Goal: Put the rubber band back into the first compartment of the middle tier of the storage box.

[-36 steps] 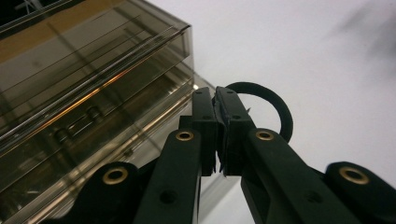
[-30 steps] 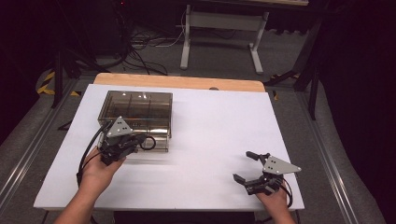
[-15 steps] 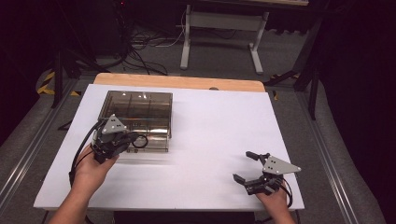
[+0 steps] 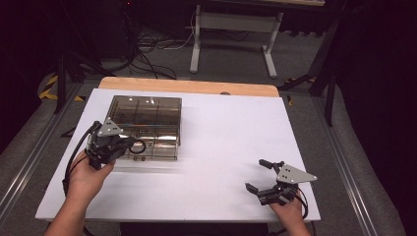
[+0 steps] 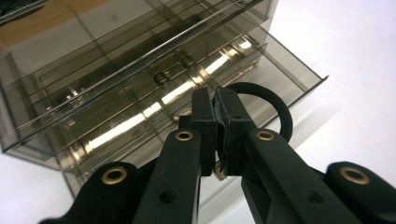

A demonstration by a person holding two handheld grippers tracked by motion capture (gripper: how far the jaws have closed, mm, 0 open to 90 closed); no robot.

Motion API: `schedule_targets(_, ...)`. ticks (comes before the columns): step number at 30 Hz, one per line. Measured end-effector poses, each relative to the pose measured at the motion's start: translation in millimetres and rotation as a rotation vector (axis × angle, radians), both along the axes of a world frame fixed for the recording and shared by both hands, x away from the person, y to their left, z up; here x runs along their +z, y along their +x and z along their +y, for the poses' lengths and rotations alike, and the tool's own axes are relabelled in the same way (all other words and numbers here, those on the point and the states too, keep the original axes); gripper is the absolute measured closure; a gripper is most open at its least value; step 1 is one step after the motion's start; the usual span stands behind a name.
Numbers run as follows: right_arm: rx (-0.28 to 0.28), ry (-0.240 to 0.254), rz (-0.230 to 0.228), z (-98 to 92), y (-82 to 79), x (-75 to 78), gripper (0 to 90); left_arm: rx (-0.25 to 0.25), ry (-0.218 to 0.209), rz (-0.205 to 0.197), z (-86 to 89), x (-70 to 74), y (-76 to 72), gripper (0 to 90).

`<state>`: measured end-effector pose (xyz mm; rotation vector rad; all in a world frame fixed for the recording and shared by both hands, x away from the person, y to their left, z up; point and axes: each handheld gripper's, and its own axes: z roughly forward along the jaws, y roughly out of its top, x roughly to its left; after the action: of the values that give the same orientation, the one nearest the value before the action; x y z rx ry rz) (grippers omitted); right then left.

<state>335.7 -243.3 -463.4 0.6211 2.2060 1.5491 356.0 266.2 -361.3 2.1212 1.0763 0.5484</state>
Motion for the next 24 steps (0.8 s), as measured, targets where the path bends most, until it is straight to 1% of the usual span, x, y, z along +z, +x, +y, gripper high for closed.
schedule_targets(1, -0.001, 0.0, 0.0, 0.0, 0.0, 0.0, 5.1, 0.006, -0.008, 0.003, 2.1, 0.1, 0.3, 86.5)
schedule_targets(4, -0.003, -0.001, 0.001, 0.0, 0.1, 0.0, 5.1, 0.017, -0.014, 0.014, 6.7, 0.3, 1.3, 86.4)
schedule_targets(7, -0.005, -0.001, 0.001, 0.1, 0.1, 0.0, 5.1, 0.027, 0.001, 0.014, 10.0, 0.3, 2.0, 86.5)
schedule_targets(8, -0.005, 0.0, 0.002, 0.1, 0.1, -0.1, 5.1, 0.036, 0.001, 0.016, 10.7, 0.2, 1.9, 86.5)
schedule_targets(12, -0.005, 0.0, 0.002, -0.2, 0.3, -0.1, 5.1, 0.045, 0.014, 0.02, 15.8, 0.5, 2.8, 86.5)
schedule_targets(13, -0.006, 0.0, 0.002, -0.2, 0.3, -0.1, 5.1, 0.058, 0.008, 0.022, 17.2, -0.1, 2.8, 86.5)
schedule_targets(24, -0.005, -0.003, 0.0, 0.1, 0.1, -0.1, 5.1, 0.102, 0.008, 0.046, 32.9, -1.6, 5.8, 86.5)
